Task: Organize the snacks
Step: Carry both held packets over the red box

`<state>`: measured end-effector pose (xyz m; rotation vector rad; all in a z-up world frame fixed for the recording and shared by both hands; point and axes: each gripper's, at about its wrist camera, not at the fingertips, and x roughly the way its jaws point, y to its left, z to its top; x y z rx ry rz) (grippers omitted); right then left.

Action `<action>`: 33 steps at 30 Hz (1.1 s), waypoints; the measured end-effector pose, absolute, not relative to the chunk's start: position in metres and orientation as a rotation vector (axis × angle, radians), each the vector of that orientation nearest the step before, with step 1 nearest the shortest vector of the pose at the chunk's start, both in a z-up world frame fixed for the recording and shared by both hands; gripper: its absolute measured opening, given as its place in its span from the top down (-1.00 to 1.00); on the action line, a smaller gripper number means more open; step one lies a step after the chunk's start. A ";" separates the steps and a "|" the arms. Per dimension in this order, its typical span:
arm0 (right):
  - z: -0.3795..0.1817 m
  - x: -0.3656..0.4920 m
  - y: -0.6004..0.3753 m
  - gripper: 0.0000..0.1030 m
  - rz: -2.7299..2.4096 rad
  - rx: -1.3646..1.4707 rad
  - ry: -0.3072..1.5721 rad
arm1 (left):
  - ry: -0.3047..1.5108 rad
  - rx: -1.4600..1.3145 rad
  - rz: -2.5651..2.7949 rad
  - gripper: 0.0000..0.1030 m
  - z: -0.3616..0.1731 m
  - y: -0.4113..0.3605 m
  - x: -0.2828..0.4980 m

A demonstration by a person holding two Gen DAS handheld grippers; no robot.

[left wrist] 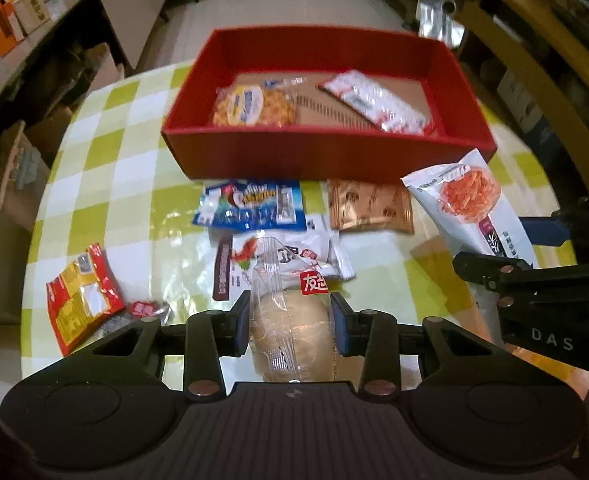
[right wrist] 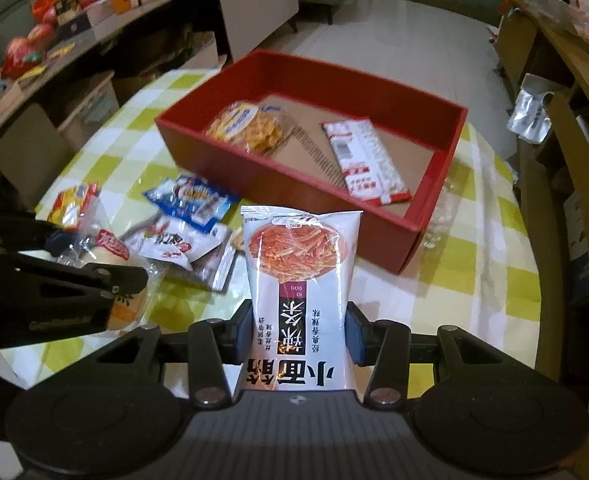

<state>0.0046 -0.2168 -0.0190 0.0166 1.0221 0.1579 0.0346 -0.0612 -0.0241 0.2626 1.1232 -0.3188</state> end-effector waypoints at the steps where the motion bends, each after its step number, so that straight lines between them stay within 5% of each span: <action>1: -0.017 0.006 -0.218 -0.08 0.155 0.023 1.015 | 1.118 0.253 -0.318 0.09 -0.021 -0.061 0.036; 33: 0.009 0.103 -0.241 -0.08 0.068 0.088 0.904 | 0.957 0.135 -0.277 0.08 0.027 -0.090 0.132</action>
